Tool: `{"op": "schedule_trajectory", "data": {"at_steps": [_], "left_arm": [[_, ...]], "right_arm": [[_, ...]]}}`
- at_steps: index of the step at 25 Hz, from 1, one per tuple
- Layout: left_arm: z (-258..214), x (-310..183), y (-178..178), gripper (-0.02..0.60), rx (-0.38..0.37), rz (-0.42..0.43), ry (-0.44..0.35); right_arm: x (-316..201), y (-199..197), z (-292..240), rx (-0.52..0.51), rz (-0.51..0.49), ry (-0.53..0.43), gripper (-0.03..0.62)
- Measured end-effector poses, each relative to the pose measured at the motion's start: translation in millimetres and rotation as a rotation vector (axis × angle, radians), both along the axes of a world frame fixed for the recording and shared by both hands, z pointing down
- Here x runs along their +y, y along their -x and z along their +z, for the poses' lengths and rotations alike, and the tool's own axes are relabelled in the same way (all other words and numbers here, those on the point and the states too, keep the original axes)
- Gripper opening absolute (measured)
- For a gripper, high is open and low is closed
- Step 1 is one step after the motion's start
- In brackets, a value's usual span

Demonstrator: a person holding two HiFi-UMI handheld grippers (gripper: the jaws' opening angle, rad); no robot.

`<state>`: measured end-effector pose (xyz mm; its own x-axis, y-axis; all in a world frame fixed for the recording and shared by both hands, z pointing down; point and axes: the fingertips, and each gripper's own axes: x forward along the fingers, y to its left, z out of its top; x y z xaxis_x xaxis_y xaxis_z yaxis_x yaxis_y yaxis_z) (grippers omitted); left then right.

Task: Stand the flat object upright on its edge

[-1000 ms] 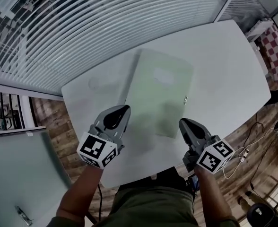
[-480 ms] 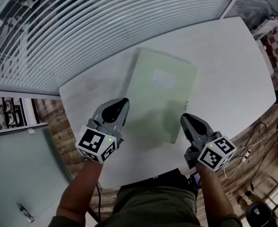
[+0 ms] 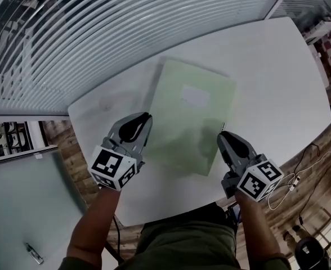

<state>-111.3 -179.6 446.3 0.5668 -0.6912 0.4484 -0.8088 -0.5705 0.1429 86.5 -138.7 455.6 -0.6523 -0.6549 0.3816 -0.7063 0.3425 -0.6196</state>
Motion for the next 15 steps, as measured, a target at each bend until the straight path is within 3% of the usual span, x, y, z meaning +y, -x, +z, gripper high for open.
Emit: {"op": "schedule_trajectory", "data": {"at_steps": [15], "left_arm": [[32,-20,-2,0.088,-0.013,0.069,0.104]], "right_arm": [[-17,-20,19,0.034,0.064,0.041,0.119]]}}
